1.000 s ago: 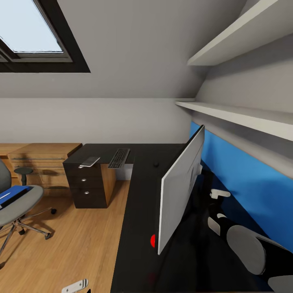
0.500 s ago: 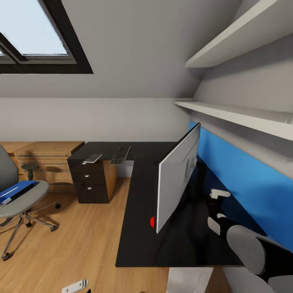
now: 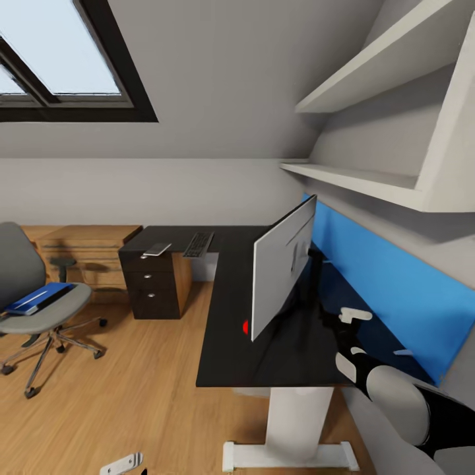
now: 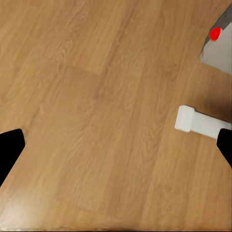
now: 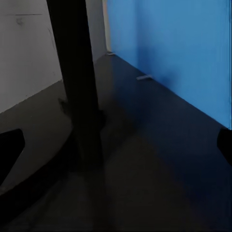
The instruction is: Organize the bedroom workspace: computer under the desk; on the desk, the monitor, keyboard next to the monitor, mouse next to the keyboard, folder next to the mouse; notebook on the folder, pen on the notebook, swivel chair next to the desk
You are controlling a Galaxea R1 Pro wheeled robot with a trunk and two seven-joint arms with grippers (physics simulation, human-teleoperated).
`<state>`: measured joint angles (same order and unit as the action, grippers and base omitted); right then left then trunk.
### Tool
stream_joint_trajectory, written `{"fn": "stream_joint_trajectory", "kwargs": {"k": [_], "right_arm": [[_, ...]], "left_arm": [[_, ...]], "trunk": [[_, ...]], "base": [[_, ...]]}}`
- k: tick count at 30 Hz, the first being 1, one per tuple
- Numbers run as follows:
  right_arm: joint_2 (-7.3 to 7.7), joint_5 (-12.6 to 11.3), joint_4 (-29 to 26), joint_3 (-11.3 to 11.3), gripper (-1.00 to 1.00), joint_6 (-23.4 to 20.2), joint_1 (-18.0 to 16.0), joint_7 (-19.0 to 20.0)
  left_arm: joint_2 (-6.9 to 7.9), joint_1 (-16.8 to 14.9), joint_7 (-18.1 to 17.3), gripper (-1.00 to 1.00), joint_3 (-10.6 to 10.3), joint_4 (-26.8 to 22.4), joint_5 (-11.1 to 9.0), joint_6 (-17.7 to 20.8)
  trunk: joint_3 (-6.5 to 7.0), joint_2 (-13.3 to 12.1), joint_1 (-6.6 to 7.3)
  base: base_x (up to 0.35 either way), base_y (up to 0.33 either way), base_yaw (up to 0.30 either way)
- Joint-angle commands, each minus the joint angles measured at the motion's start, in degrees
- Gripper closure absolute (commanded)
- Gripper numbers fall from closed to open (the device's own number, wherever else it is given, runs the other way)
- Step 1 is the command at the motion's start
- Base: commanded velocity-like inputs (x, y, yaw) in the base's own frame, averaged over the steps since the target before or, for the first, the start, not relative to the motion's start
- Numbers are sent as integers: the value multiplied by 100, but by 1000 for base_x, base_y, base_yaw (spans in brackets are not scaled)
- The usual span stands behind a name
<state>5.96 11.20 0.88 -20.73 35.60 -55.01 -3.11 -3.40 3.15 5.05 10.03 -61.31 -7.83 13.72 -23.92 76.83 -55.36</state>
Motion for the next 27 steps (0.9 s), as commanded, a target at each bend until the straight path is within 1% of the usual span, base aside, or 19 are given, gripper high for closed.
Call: {"fn": "stream_joint_trajectory", "kwargs": {"k": [1, 4, 5, 18, 23, 26, 27], "right_arm": [[-7, 59, 13, -27, -100, 17, -5, -32], [-112, 65, 12, -28, -100, 26, 4, -27], [-162, 76, 10, -28, -100, 34, 77, -24], [-210, 70, 13, -27, -100, 43, 156, -23], [-236, 62, 17, -27, -100, 43, 159, -34], [-272, 59, 17, -27, -100, 43, 184, -38], [-292, 59, 18, -27, -100, 43, 214, -42]], "left_arm": [[-3, 1, 22, -100, 2, -14, -60, 33], [-3, 1, 22, -100, 5, -13, -60, 30], [-3, 1, 22, -100, 7, -13, -60, 31], [-3, 1, 15, -100, 0, -7, -60, 22], [1, 1, 9, -100, 1, 202, -67, -10], [4, 1, 6, -100, -4, 293, -65, -190], [5, 1, 6, -100, -6, 337, -63, -353]], "trunk": [[-5, 4, 3], [-5, 4, 3], [-5, 4, 3], [-5, 4, 3], [-5, 4, 3], [-5, 4, 3], [-5, 4, 3]], "base": [[-333, 29, 0], [-333, 70, 0], [-333, 106, 0], [-333, 117, 0], [-333, 119, 0], [-333, 117, 0], [-333, 116, 0]]}}
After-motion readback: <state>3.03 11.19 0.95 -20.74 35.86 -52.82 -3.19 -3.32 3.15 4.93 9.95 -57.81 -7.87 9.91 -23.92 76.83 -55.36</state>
